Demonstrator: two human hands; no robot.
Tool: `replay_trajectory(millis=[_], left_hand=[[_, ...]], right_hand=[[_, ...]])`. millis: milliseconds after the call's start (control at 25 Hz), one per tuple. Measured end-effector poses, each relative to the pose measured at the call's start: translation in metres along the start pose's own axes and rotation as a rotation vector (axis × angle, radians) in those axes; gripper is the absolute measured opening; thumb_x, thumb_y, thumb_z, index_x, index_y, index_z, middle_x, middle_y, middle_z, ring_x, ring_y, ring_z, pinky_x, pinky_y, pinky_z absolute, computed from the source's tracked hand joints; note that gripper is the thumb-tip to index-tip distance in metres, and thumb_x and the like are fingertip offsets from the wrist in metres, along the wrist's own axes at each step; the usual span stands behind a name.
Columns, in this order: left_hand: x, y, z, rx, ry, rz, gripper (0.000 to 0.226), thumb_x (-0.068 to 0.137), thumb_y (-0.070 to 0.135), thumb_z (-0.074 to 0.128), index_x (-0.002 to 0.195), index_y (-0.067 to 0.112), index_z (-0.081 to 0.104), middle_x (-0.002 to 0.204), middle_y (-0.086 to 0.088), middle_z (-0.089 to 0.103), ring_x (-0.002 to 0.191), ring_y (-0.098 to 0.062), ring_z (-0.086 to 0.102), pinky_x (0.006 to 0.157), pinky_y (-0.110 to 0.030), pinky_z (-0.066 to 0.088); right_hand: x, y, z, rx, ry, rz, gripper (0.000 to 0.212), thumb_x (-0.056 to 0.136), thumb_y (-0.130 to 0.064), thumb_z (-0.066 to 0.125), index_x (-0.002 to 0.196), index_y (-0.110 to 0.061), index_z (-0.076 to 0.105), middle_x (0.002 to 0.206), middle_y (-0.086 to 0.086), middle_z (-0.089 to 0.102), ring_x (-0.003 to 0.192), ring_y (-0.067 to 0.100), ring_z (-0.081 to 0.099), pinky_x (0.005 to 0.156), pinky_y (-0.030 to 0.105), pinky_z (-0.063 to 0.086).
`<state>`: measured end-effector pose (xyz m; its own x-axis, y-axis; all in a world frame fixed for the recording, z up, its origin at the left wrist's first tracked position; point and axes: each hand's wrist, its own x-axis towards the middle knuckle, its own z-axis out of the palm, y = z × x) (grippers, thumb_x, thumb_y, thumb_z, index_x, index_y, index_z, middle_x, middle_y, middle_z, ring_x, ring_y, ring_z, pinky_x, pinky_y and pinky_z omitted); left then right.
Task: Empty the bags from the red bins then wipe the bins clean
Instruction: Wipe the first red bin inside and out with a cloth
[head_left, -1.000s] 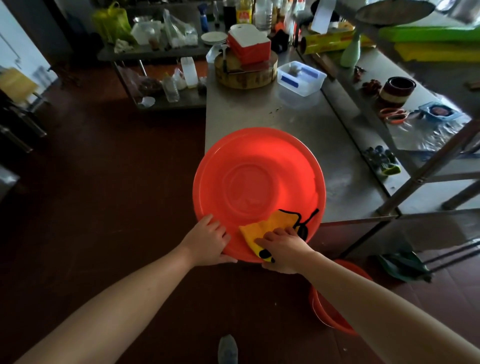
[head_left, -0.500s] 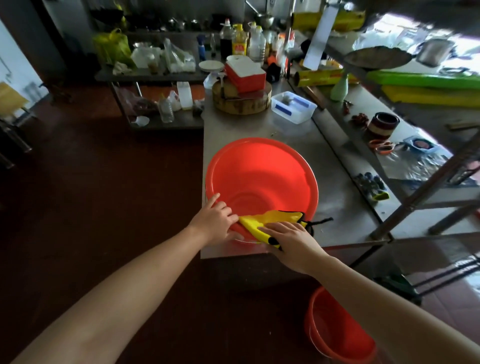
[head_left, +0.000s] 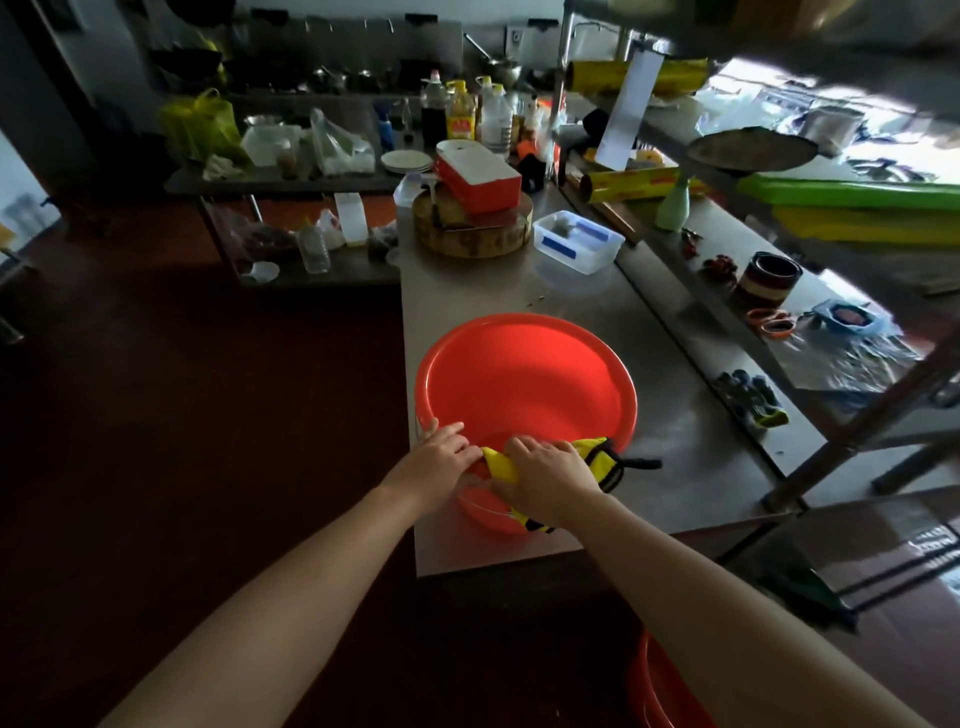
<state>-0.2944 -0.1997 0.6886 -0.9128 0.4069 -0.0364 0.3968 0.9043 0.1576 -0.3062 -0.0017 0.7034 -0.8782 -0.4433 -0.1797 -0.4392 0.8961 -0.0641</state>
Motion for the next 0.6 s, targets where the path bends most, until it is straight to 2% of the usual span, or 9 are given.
replay_trajectory(millis=[80,120,280,400,480,600], left_hand=[[0.006,-0.007,0.002,-0.008,0.007,0.034,0.044,0.103,0.026,0.044,0.146,0.017,0.047,0.151,-0.01,0.045,0.152,-0.029,0.017,0.118,-0.043,-0.006],[0.009,-0.011,0.002,-0.01,0.006,0.054,0.043,0.103,0.027,0.045,0.145,0.017,0.048,0.15,-0.011,0.046,0.152,-0.03,0.017,0.118,-0.043,-0.007],[0.016,-0.038,0.005,-0.064,-0.016,0.149,0.034,0.101,0.027,0.054,0.133,0.018,0.06,0.136,-0.004,0.057,0.152,-0.027,0.019,0.124,-0.051,0.001],[0.023,-0.055,-0.003,-0.024,-0.025,0.154,0.031,0.099,0.025,0.057,0.13,0.022,0.06,0.14,0.001,0.055,0.153,-0.023,0.016,0.123,-0.051,0.003],[0.024,-0.048,-0.011,0.076,-0.032,0.142,0.037,0.1,0.034,0.052,0.135,0.024,0.055,0.146,0.003,0.049,0.153,-0.022,0.013,0.122,-0.045,-0.002],[0.016,-0.02,-0.009,0.218,-0.057,0.182,0.052,0.1,0.051,0.042,0.14,0.02,0.049,0.147,0.001,0.049,0.15,-0.021,0.025,0.124,-0.053,0.004]], right_hand=[[0.001,0.002,0.008,-0.094,0.079,-0.046,0.07,0.092,-0.074,0.028,0.141,-0.026,0.04,0.126,-0.001,0.065,0.112,0.025,0.065,0.096,0.042,0.046],[-0.002,0.006,0.014,-0.129,0.143,-0.078,0.068,0.095,-0.071,0.031,0.145,-0.026,0.037,0.124,-0.002,0.067,0.109,0.024,0.066,0.094,0.041,0.047],[-0.012,0.041,0.035,-0.168,0.33,-0.203,0.065,0.096,-0.071,0.039,0.144,-0.027,0.047,0.121,-0.006,0.069,0.107,0.022,0.067,0.095,0.041,0.051],[-0.016,0.077,0.037,-0.136,0.407,-0.314,0.063,0.095,-0.07,0.044,0.138,-0.026,0.054,0.119,-0.006,0.069,0.109,0.021,0.066,0.098,0.041,0.051],[-0.018,0.094,0.034,-0.12,0.412,-0.332,0.063,0.095,-0.07,0.041,0.137,-0.026,0.056,0.12,-0.006,0.069,0.109,0.022,0.066,0.099,0.041,0.051],[-0.022,0.091,0.033,-0.108,0.419,-0.322,0.067,0.096,-0.073,0.031,0.135,-0.026,0.058,0.117,-0.006,0.071,0.106,0.024,0.067,0.093,0.043,0.053]])
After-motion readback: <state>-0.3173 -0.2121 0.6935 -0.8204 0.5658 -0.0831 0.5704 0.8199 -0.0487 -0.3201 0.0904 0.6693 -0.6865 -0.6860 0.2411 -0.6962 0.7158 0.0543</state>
